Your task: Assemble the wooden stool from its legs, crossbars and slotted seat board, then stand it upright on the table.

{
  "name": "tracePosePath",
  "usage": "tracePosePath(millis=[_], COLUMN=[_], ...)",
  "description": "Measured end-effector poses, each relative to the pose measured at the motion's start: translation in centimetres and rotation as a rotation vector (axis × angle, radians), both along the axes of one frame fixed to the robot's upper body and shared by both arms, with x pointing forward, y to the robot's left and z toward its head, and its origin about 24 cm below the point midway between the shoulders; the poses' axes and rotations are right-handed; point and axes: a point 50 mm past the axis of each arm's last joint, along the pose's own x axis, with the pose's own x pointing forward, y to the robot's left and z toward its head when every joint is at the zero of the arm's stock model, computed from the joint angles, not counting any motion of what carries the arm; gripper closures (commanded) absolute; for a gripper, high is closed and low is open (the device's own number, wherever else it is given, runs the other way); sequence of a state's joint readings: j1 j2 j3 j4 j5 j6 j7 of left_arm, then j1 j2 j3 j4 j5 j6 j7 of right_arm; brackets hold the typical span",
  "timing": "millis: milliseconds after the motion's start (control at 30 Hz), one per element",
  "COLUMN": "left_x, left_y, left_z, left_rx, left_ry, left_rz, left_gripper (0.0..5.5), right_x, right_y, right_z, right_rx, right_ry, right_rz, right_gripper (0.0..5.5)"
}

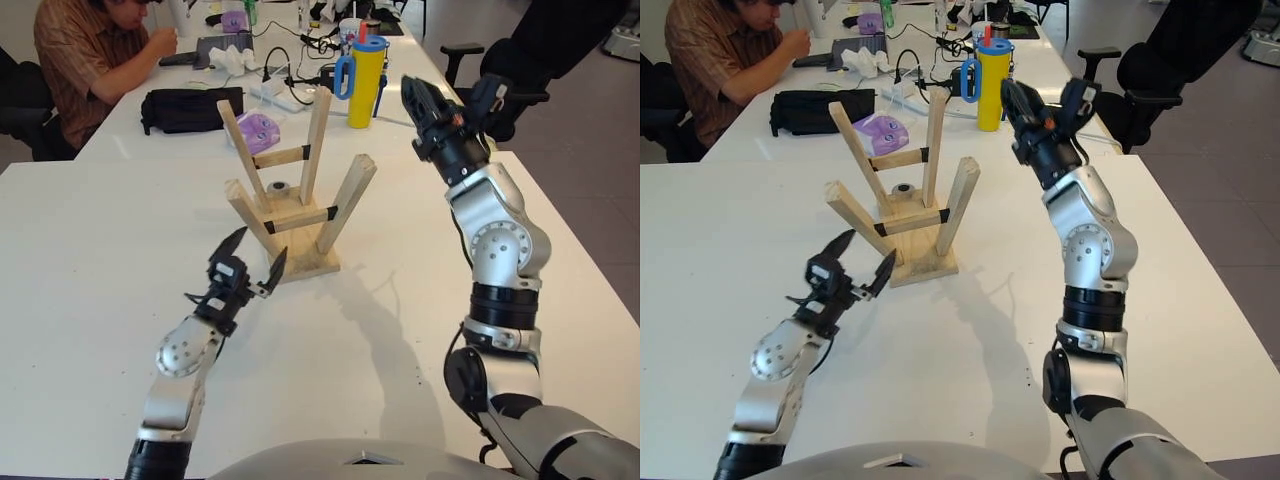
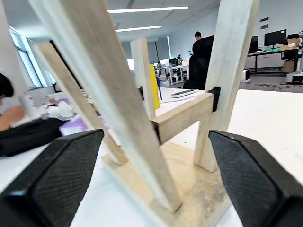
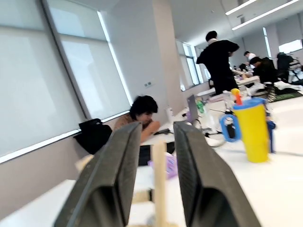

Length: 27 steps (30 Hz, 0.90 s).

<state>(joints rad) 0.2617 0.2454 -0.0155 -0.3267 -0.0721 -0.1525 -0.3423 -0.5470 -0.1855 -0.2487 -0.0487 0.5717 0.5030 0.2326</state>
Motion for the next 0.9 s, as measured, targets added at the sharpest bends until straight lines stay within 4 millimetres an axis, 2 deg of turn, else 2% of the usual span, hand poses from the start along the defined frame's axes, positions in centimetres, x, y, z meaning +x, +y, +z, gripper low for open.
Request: tracePosePath(millis=[33,100,167,267,367,433,467,500,600,700,767,800,900], left_x=[-1.1,-2.5,-2.6,0.5,3.2,4.3,5.0,5.6,6.5,6.6,7.1,7.2,7.6], left_y=[0.8,2.3,3.9,5.4,4.9,4.1,3.3,2.3,-1.3,-0.9,-0.7,-0.6,0.5], left_z=[-0.8,-2.2,-2.5,0.2,3.6,4.8,5.1,4.7,2.7,1.7,1.1,1.2,1.3], left_rx=[0.017,0.024,0.010,-0.081,-0.146,-0.147,-0.139,-0.122,-0.092,-0.057,-0.043,-0.038,-0.030], left_ry=[0.023,0.074,0.080,-0.035,-0.133,-0.154,-0.141,-0.101,0.022,0.076,0.113,0.113,0.111], left_rz=[0.046,0.162,0.313,0.499,0.548,0.542,0.521,0.479,0.332,0.375,0.391,0.393,0.415], left_gripper=[1.34,1.34,1.34,1.34,1.34,1.34,1.34,1.34,1.34,1.34,1.34,1.34,1.34], right_x=[-0.4,-1.0,-1.3,-1.0,-0.4,-0.1,0.1,0.3,-0.4,-1.6,-3.0,-3.4,-3.3], right_y=[-0.8,-1.8,-1.9,-1.5,-1.5,-1.5,-1.2,-0.1,6.4,7.7,8.3,8.4,7.8], right_z=[-2.0,-4.8,-5.9,-5.4,-4.7,-4.3,-4.1,-4.1,-4.9,-7.1,-10.2,-10.9,-10.9], right_rx=[-0.025,-0.043,-0.049,-0.027,-0.026,-0.053,-0.074,-0.108,-0.193,-0.294,-0.331,-0.334,-0.358], right_ry=[0.075,0.179,0.214,0.172,0.139,0.121,0.114,0.104,0.111,0.185,0.314,0.348,0.351], right_rz=[-0.057,-0.139,-0.173,-0.181,-0.186,-0.195,-0.189,-0.143,0.142,0.186,0.231,0.244,0.277], right_gripper=[4.24,4.24,4.24,4.52,4.98,5.26,5.40,5.43,5.47,5.47,5.47,5.47,5.47])
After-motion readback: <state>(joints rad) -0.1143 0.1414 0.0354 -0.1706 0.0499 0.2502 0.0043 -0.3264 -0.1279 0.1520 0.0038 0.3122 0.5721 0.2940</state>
